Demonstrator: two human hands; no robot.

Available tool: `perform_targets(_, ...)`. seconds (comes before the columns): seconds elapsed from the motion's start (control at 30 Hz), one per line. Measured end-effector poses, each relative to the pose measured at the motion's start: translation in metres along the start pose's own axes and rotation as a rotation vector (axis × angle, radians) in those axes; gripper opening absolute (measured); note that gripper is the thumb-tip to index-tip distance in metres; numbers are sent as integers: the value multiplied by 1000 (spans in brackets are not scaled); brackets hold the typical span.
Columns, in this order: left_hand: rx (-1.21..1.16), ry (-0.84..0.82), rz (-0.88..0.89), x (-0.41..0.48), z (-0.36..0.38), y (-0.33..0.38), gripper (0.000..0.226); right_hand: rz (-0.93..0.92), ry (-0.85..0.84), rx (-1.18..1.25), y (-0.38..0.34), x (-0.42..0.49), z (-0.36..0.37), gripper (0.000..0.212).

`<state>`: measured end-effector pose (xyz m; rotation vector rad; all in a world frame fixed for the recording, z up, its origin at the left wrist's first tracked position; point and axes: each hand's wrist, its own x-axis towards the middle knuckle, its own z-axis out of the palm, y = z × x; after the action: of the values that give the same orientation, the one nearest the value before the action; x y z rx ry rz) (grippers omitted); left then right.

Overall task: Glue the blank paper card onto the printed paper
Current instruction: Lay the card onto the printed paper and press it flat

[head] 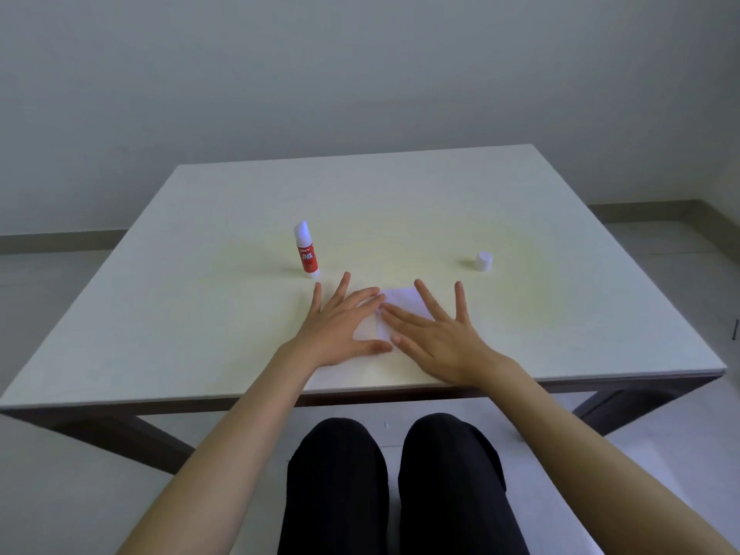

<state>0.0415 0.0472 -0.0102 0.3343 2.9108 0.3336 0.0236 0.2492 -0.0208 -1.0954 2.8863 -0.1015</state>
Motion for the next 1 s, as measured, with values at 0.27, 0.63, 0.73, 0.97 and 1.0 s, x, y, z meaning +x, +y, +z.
perform_targets(0.27,10,-16,23,-1,4,-2,87,-10,57,-38,-12,3,3,77)
perform_targets(0.63,-12,-12,16,1,7,-5,88,85,-1,1,-16,7,2,69)
perform_targets(0.73,-37,-5,5,0,10,-6,88,-26,4,91,-18,-16,10,75)
perform_targets(0.97,-38,-18,-18,1,10,-6,84,245,-48,-16,21,8,-6,63)
perform_targets(1.0,-40,-15,-20,1,10,-6,85,235,-29,-19,16,5,-4,67)
